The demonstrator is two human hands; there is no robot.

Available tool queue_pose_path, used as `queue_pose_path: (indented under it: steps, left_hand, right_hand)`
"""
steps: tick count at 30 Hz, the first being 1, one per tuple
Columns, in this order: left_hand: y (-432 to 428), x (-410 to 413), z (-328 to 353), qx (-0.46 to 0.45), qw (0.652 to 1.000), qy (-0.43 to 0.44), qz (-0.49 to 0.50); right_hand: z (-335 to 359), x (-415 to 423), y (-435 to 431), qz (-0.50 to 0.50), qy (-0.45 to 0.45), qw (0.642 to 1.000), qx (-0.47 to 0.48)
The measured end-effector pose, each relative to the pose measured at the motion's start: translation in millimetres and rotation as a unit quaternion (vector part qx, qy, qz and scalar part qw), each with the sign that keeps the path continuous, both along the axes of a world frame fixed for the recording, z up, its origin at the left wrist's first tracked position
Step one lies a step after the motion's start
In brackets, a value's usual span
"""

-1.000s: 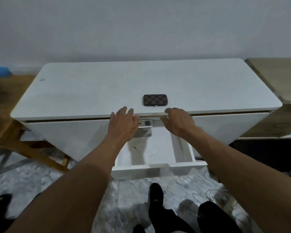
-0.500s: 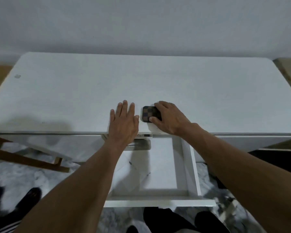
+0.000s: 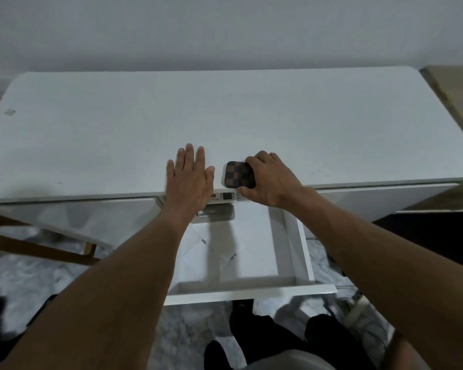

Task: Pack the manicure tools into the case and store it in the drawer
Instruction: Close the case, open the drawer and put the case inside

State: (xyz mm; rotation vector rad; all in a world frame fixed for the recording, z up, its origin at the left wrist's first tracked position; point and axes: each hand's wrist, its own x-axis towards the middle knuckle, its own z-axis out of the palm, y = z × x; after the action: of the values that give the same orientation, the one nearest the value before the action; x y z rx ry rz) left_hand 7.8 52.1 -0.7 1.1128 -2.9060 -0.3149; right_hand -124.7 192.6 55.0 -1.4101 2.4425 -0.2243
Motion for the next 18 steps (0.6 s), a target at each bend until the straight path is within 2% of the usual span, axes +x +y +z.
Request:
queue_pose_path:
  steps: [9,18]
  left_hand:
    - [5.6,10.6,1.5,0.035,0.999,-0.026,-0.005]
    - [12.2,11.6,-11.2,-0.014,1.0,0.006,0.013]
  right_hand:
    - [-15.5,51.3,57.6,0.012,0.005,1.0,-0.005]
    - [-76.1,64.6,67.6,0.026,-0.036,0.996,0.074]
